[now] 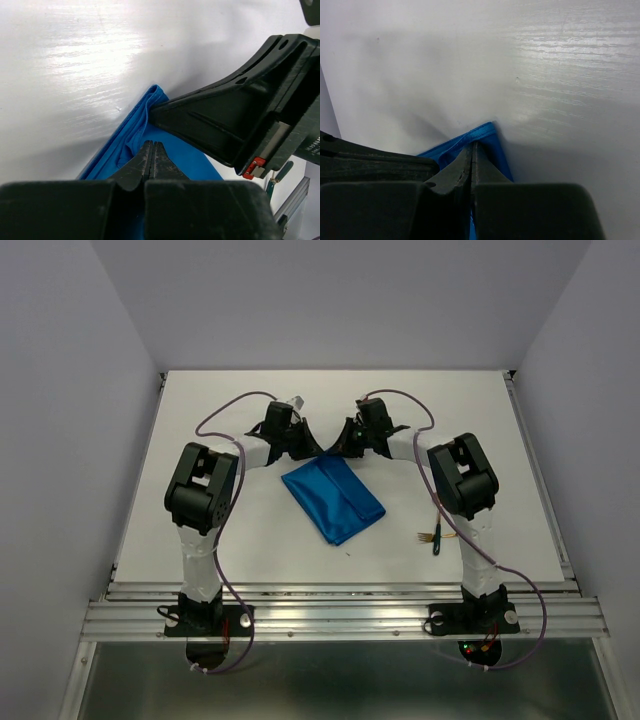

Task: Fold the napkin into a case and place the utensils inside
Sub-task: Smooth out the 2/3-rectangle-folded napkin at the center of the board.

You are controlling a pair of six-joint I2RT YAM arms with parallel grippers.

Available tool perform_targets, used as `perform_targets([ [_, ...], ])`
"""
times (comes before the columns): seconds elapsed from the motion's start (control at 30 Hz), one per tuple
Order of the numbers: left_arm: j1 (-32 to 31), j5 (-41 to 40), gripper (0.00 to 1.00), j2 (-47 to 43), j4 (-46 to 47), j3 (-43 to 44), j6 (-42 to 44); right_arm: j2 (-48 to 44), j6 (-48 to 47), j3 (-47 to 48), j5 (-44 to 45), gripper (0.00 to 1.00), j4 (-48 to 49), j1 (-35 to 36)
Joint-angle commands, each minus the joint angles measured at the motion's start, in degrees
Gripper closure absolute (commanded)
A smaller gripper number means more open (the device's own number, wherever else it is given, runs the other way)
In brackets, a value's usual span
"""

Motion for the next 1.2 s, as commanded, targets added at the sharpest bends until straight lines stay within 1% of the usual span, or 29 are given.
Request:
perform_targets([
  [0.0,-0.1,-1.7,1.0,-0.3,0.6,-0.7,1.0,-2.2,-0.9,-1.2,1.3,0.99,-0.2,0.5],
  [0.2,-0.1,-2.6,1.0,0.6,0.2,-1.8,1.1,-3.9,-1.2,-1.7,1.6,0.99,-0.2,0.5],
  [0.57,-0.1,-1.0,1.0,-1.8,1.4,-4.3,1.0,-11.8,-2.2,-2.0,2.8,0.98,-0.5,0.5],
  [0.7,-0.1,-0.5,1.0,-1.9,1.4,-4.3,1.3,-15.2,-2.8,-3.5,2.8,0.98,-0.7,0.5],
  [0.83,-0.1,-0.2,1.0,-1.8,1.5,-4.9,1.5,-20.5,-4.8,-9.0,4.0,0.97,-1.3,1.0],
  [0.87,-0.1,-0.1,1.0,-1.8,1.5,-5.1,1.7,-21.8,-5.6,-12.6,4.2,0.97,-1.4,1.5],
  [0.97,-0.1,0.1,1.0,-1.9,1.9,-5.8,2.1,-27.2,-6.9,-19.2,5.7,0.97,-1.5,2.1],
  [1.0,-0.1,0.1,1.0,-1.8,2.0,-5.9,2.1,-28.6,-6.9,-21.3,5.6,0.97,-1.3,2.1],
  [1.03,-0.1,0.2,1.0,-2.0,2.1,-5.9,2.2,-31.3,-6.7,-25.7,5.3,0.98,-1.0,2.7],
  [1.17,0.0,0.6,1.0,-2.4,2.3,-6.1,2.4,-37.6,-6.1,-34.9,6.0,0.97,-1.3,4.0],
])
